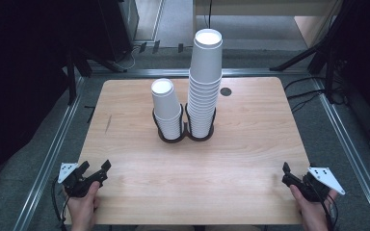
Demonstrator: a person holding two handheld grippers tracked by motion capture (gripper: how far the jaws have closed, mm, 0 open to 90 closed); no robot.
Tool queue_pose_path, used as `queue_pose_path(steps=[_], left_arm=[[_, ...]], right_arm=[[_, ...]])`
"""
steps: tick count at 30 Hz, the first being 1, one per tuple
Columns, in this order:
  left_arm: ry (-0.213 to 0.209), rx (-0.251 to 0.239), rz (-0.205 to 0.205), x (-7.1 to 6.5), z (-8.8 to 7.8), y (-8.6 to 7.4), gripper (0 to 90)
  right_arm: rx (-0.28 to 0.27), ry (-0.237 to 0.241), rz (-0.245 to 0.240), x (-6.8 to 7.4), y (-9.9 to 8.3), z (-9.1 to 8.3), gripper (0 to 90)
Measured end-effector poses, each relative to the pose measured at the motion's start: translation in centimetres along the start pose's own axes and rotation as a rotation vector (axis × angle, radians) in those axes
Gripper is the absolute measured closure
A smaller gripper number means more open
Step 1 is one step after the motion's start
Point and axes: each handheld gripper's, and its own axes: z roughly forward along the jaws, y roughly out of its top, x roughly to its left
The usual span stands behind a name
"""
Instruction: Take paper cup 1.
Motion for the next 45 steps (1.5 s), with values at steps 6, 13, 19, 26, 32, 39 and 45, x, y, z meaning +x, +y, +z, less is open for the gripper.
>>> queue_pose_path(steps=[6, 13, 19, 26, 32, 39, 45], left_arm=[[-0.001, -0.024, 0.040, -0.6, -0.4, 0.1, 9.0], [-0.039, -0.069, 0.070, -2.1, -0.9, 1.1, 9.1], [-0.115, -0.131, 0.092, -4.5, -1.5, 2.6, 9.1], [-0.174, -0.142, 0.154, -7.2, -0.7, 4.0, 9.0], [-0.245, -0.152, 0.194, -10.1, 0.0, 5.1, 9.1], [-0.331, -0.152, 0.246, -13.5, 0.9, 6.7, 8.4], [-0.344, -0.162, 0.273, -15.6, 1.2, 8.1, 6.6]], right_arm=[[-0.008, 0.029, 0.011, 0.2, 0.1, -0.3, 14.0], [-0.067, 0.049, -0.070, 2.4, 1.5, -1.6, 13.6], [-0.103, 0.103, -0.048, 3.6, 3.7, -2.7, 13.5], [-0.130, 0.143, -0.047, 4.8, 5.9, -3.4, 13.4], [-0.147, 0.210, -0.049, 6.4, 8.0, -3.7, 11.8], [-0.174, 0.272, -0.065, 7.8, 10.4, -4.0, 4.5], [-0.186, 0.306, -0.074, 8.8, 12.3, -3.8, 0.0]])
